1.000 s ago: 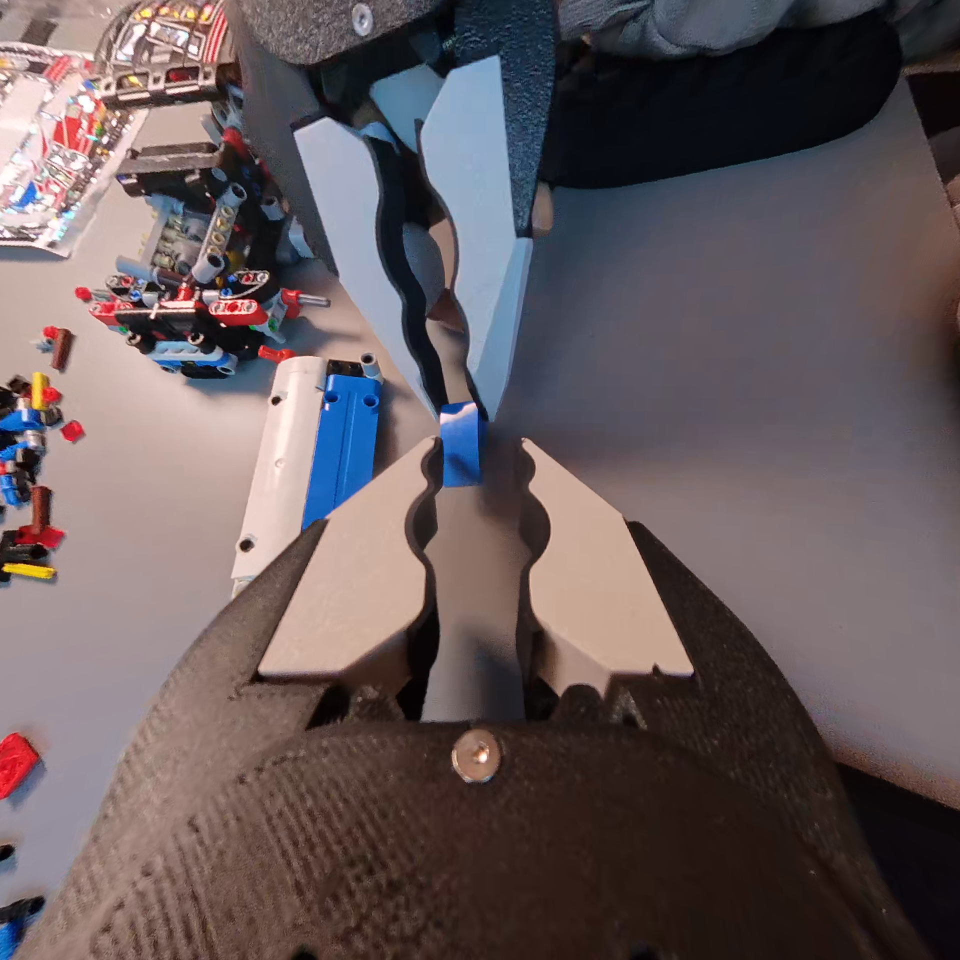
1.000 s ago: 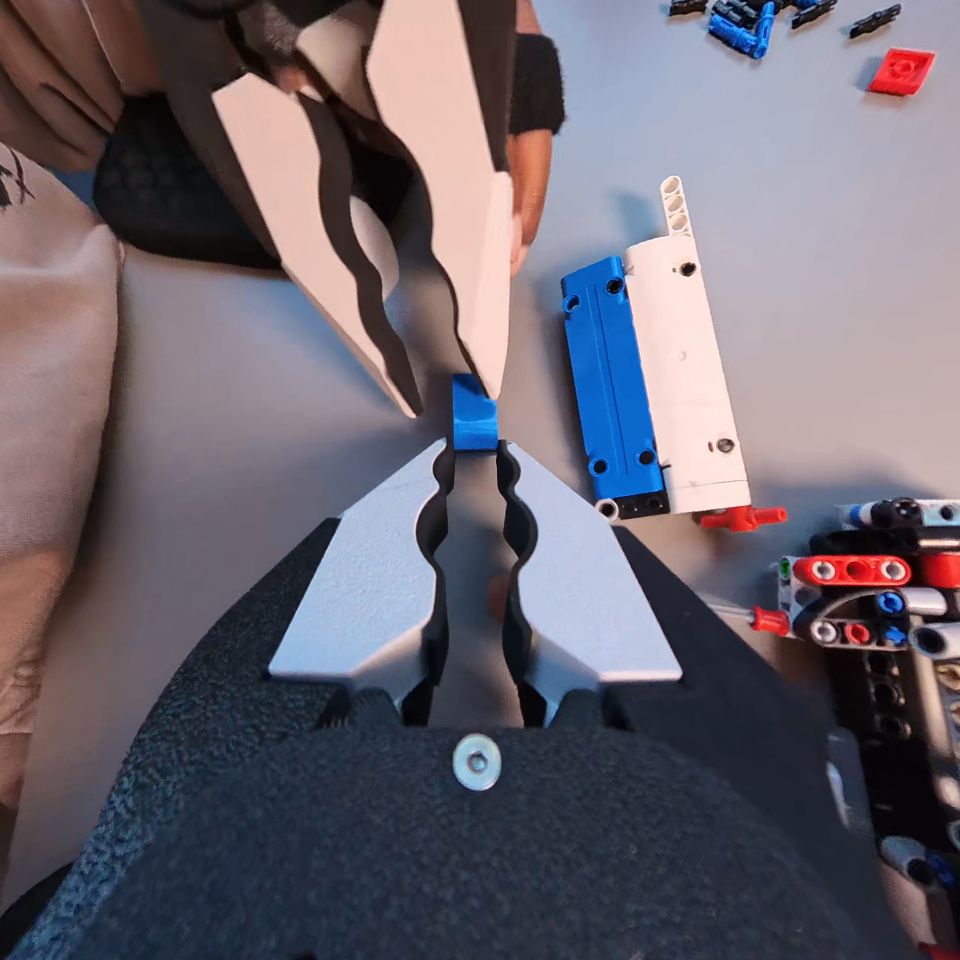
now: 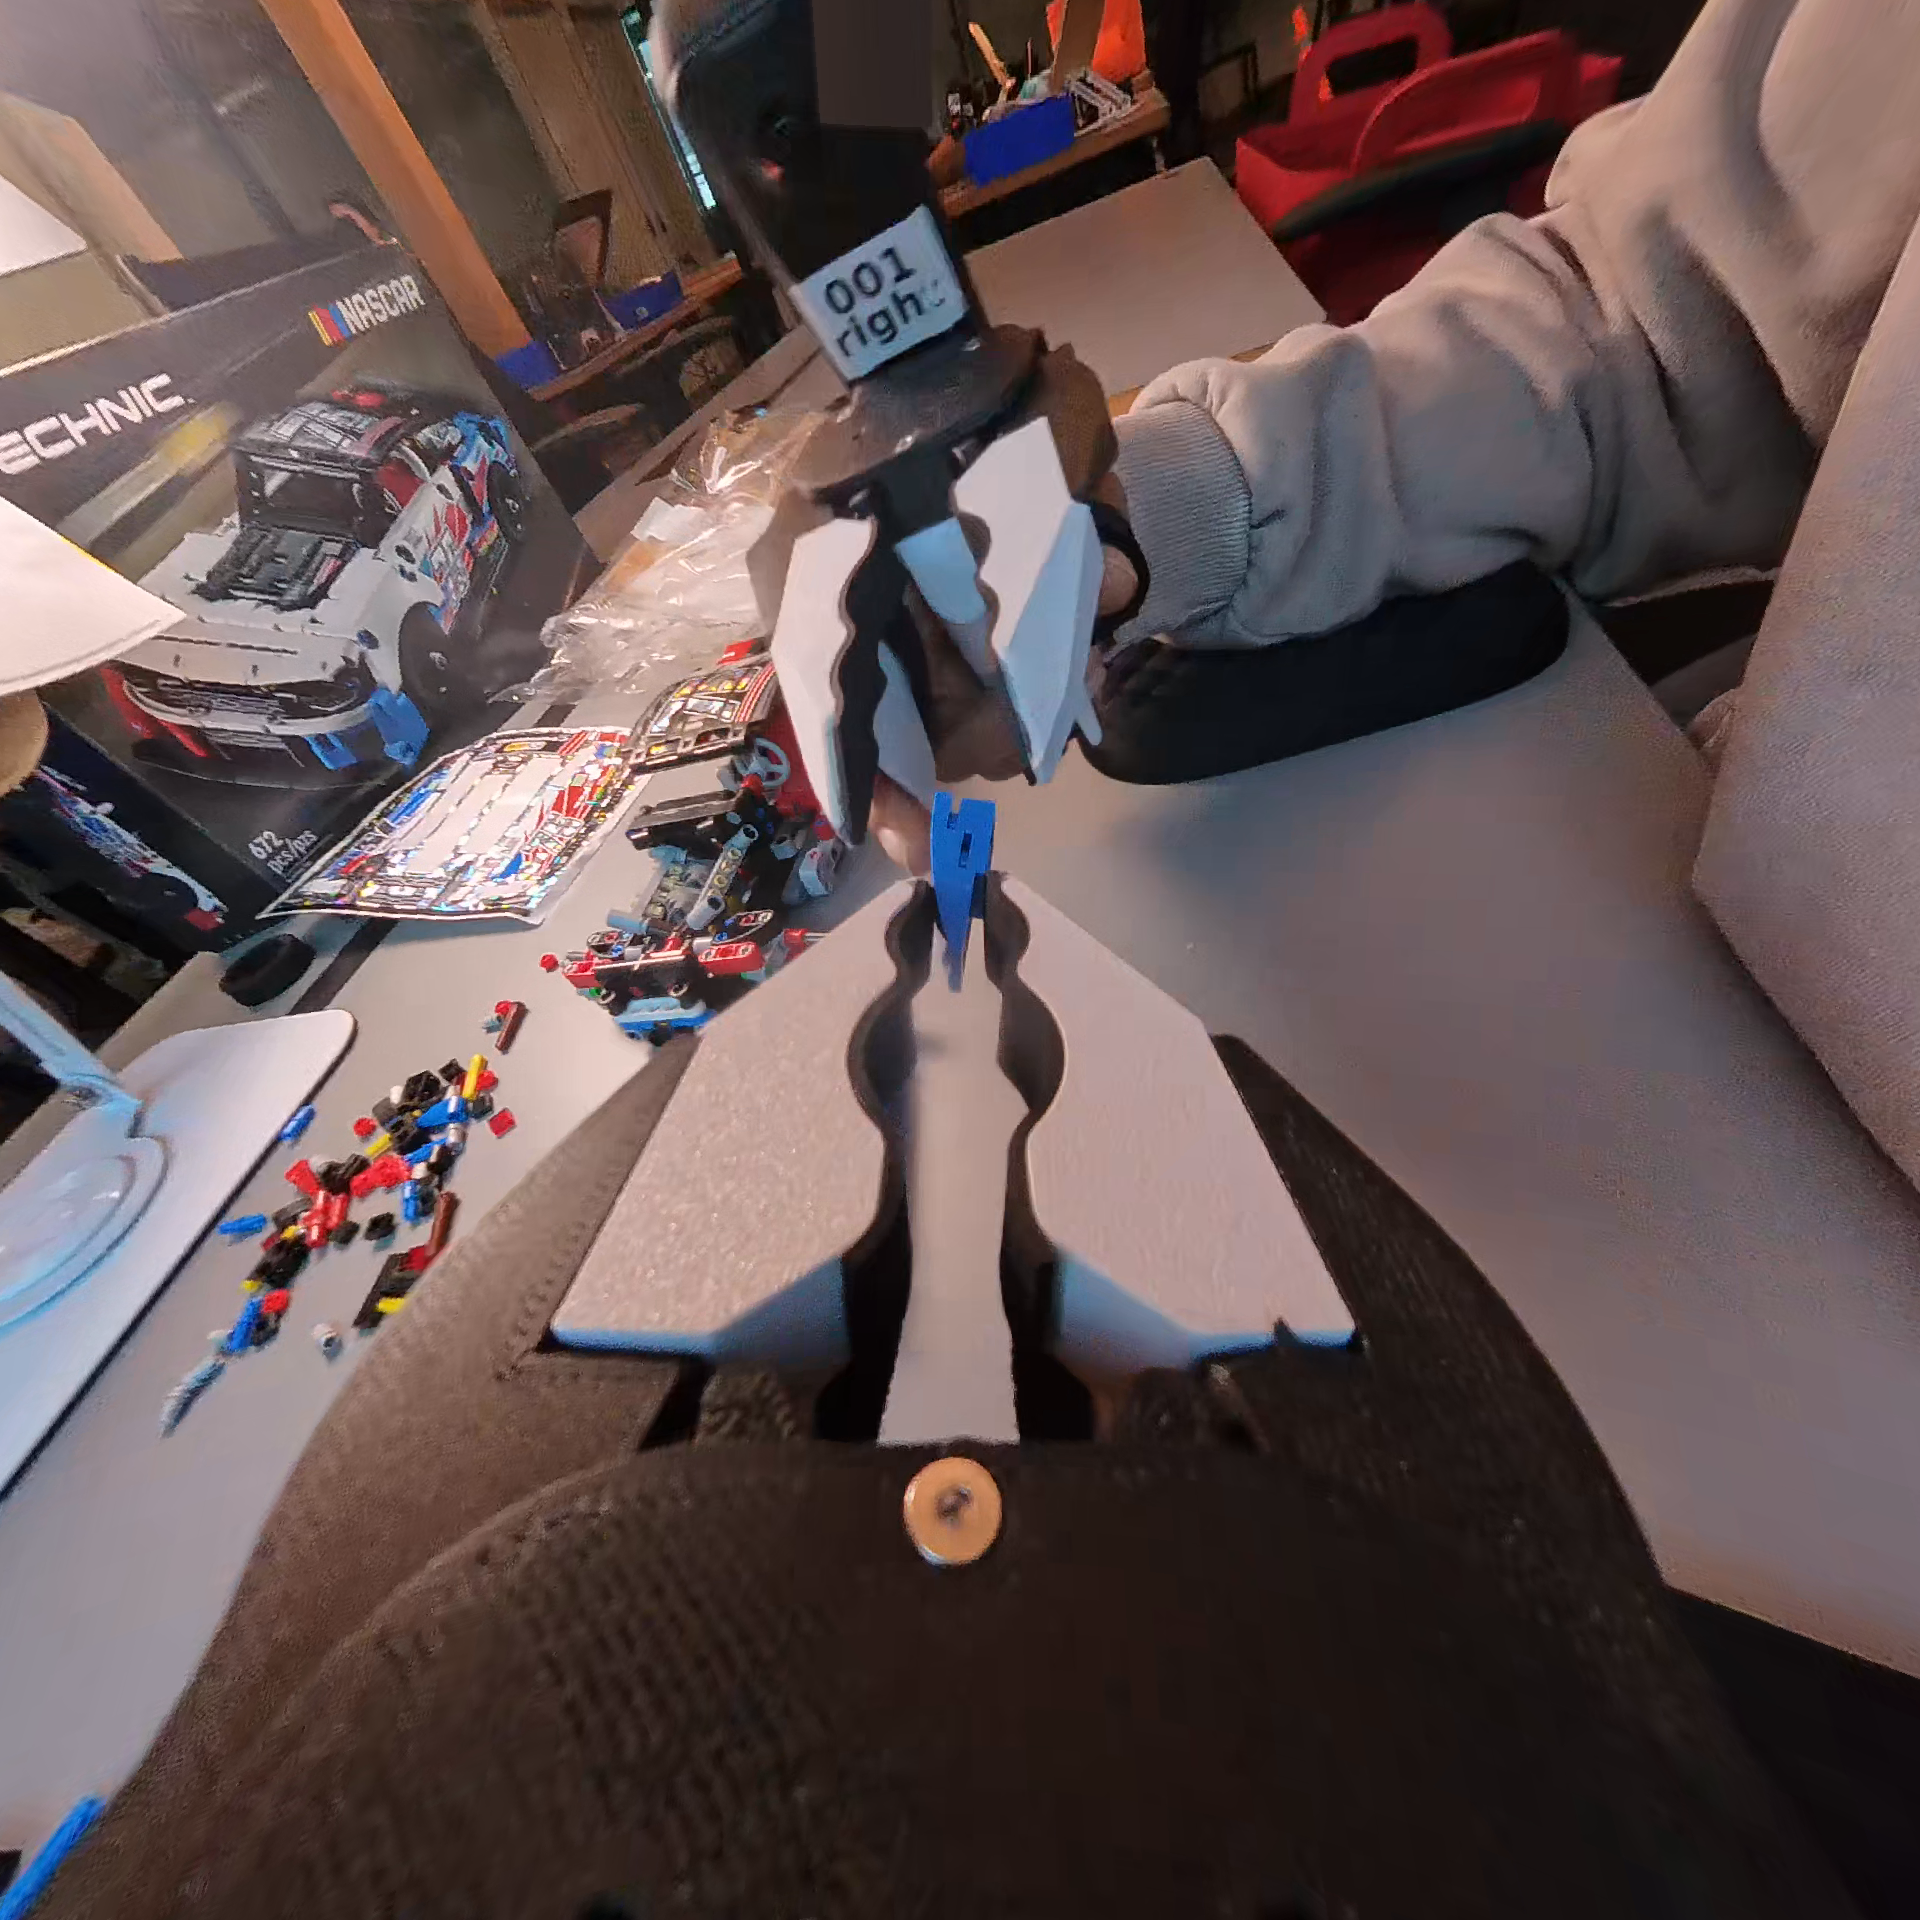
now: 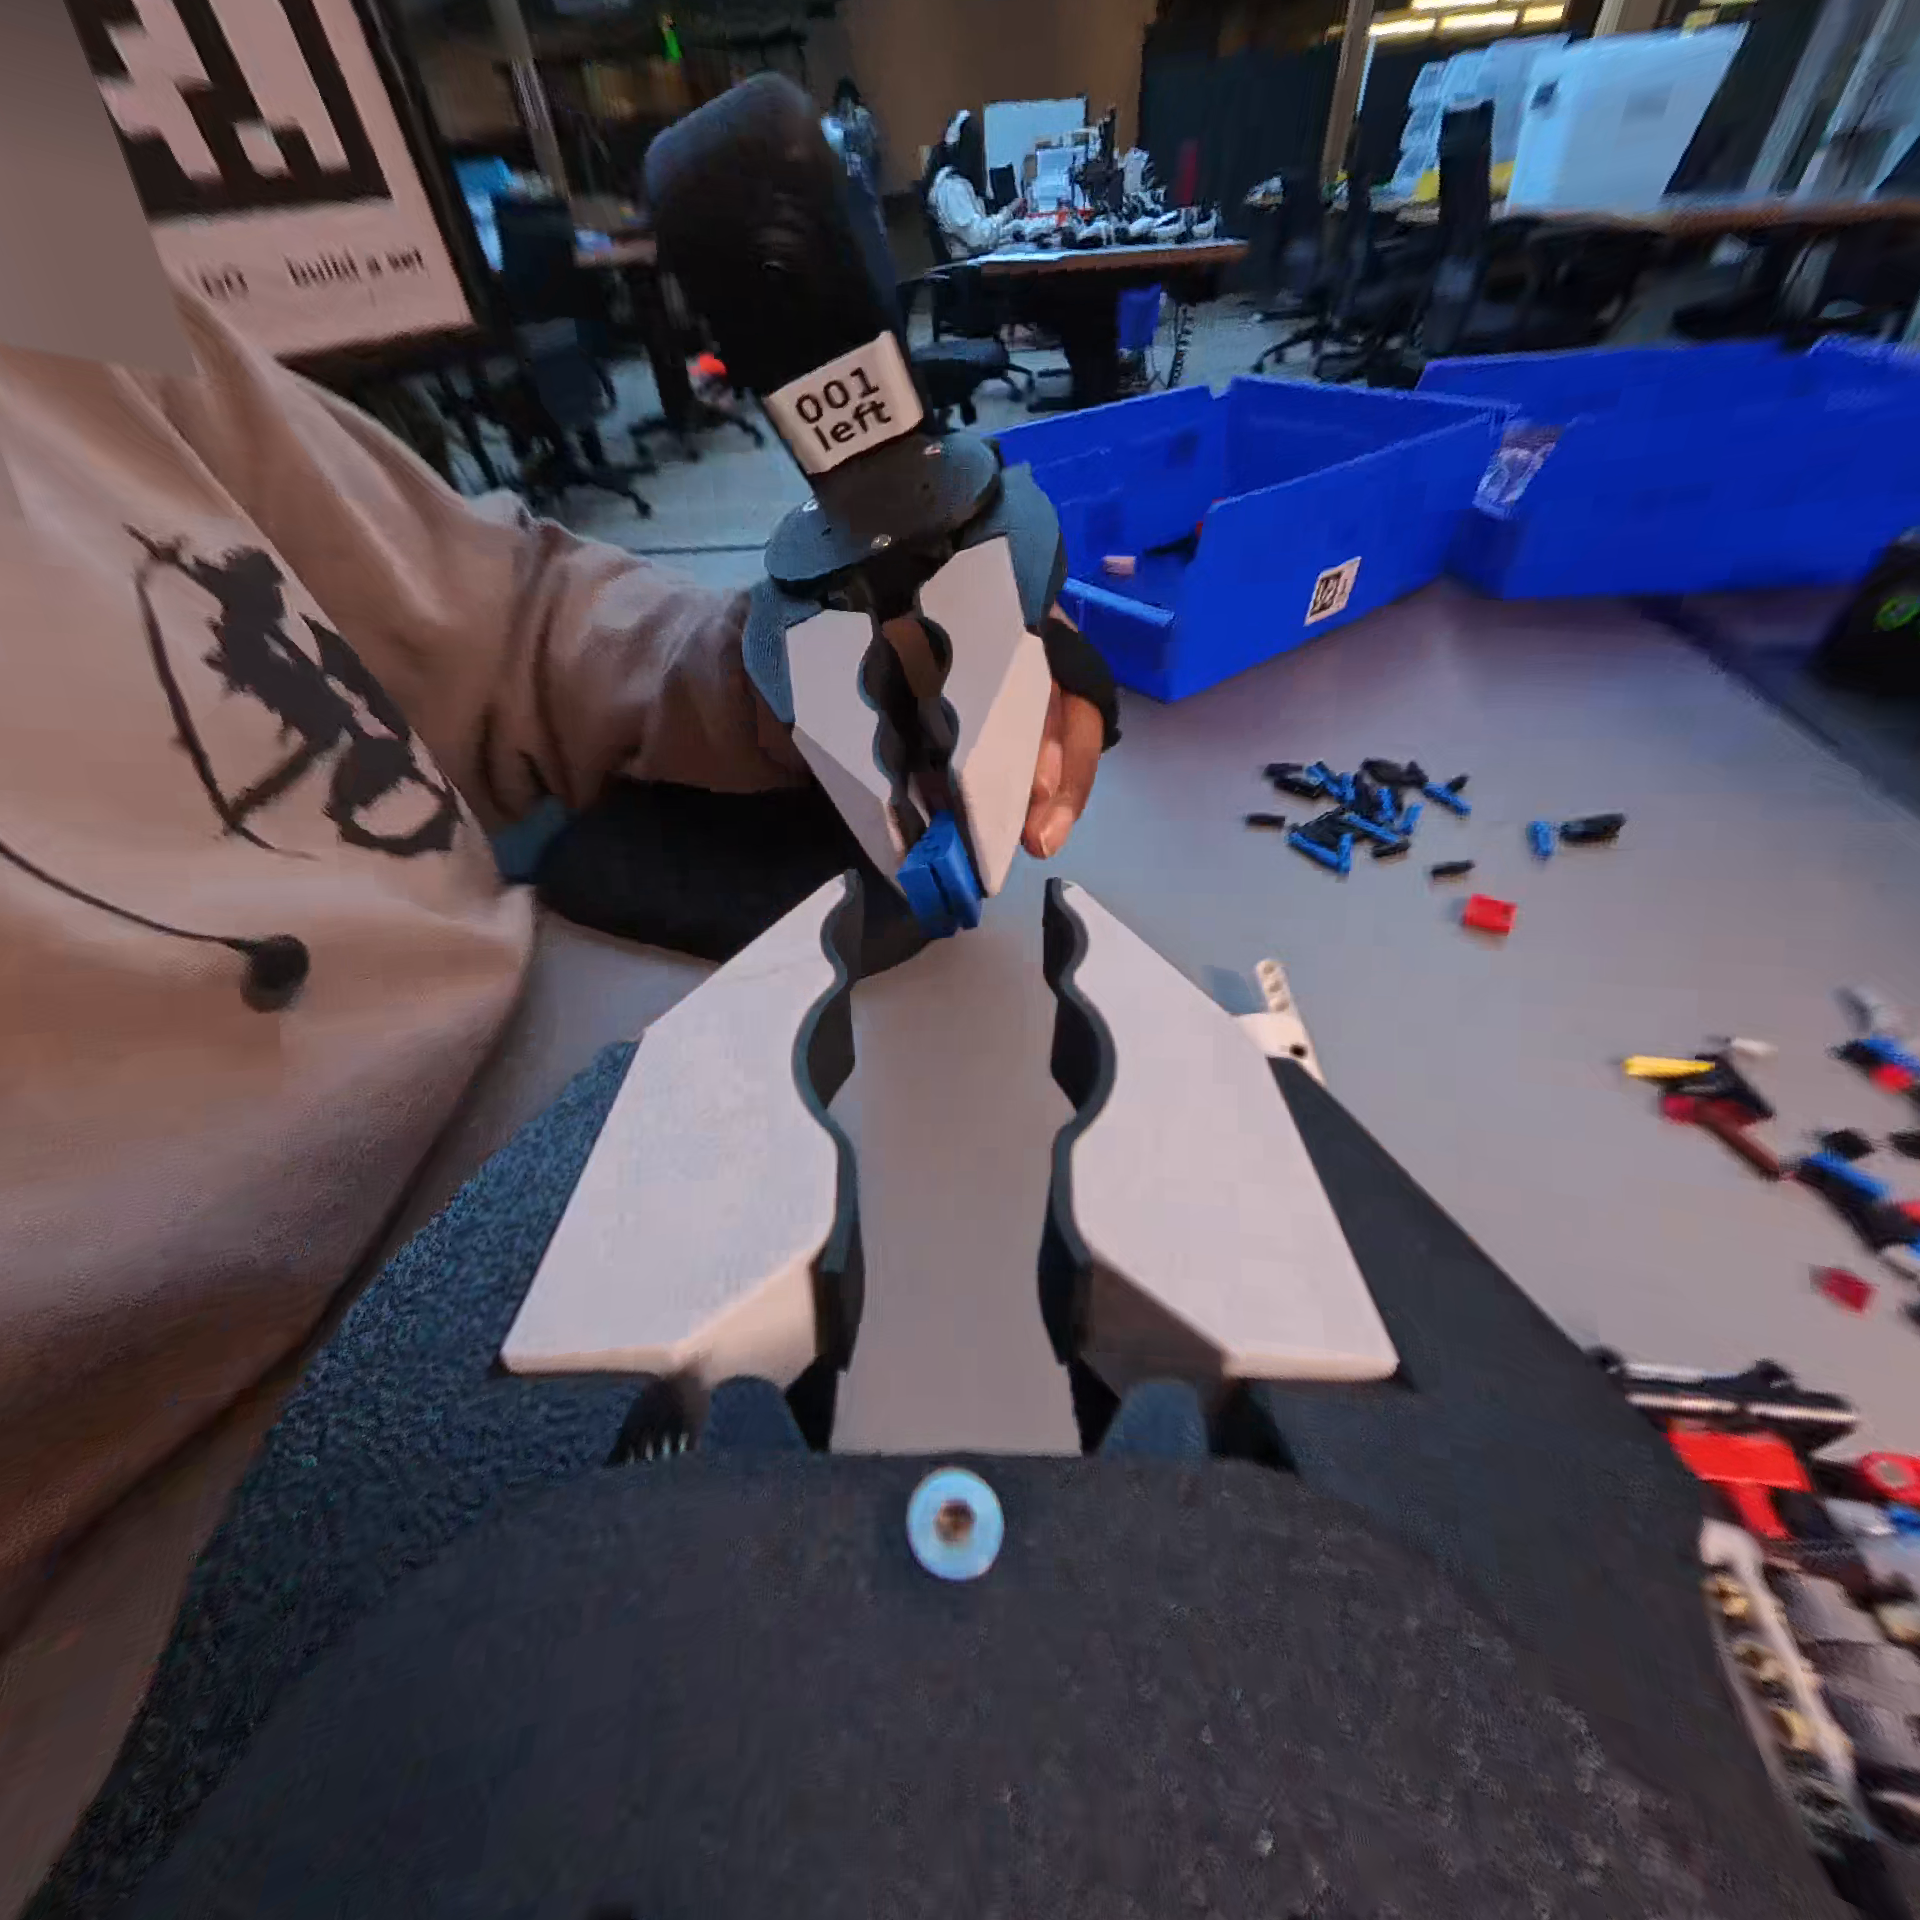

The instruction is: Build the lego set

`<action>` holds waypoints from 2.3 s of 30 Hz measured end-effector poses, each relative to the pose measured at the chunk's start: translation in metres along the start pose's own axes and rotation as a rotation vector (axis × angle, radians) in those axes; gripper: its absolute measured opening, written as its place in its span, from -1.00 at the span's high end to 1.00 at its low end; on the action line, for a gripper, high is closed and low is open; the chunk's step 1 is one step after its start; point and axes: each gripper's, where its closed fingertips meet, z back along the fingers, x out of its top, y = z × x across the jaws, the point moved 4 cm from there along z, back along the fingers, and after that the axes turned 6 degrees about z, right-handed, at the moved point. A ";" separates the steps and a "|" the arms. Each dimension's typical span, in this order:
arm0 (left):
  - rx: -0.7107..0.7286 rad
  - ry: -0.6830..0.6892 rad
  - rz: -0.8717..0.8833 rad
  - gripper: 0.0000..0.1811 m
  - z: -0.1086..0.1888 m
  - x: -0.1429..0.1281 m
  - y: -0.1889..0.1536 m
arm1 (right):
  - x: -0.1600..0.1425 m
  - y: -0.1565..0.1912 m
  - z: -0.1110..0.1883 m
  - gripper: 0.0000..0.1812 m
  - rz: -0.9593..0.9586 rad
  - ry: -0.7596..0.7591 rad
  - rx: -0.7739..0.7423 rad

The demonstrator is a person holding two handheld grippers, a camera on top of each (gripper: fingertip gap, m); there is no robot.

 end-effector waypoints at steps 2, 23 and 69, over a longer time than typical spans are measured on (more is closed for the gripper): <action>-0.024 -0.018 0.040 0.92 0.001 0.002 0.000 | 0.000 0.007 -0.005 0.74 0.168 0.067 -0.050; -0.110 -0.074 0.198 0.92 0.002 0.010 -0.005 | 0.007 0.016 -0.007 0.90 0.250 0.123 -0.070; -0.104 -0.034 -0.089 0.95 0.005 0.023 -0.032 | 0.022 0.047 -0.010 0.92 0.337 0.045 -0.032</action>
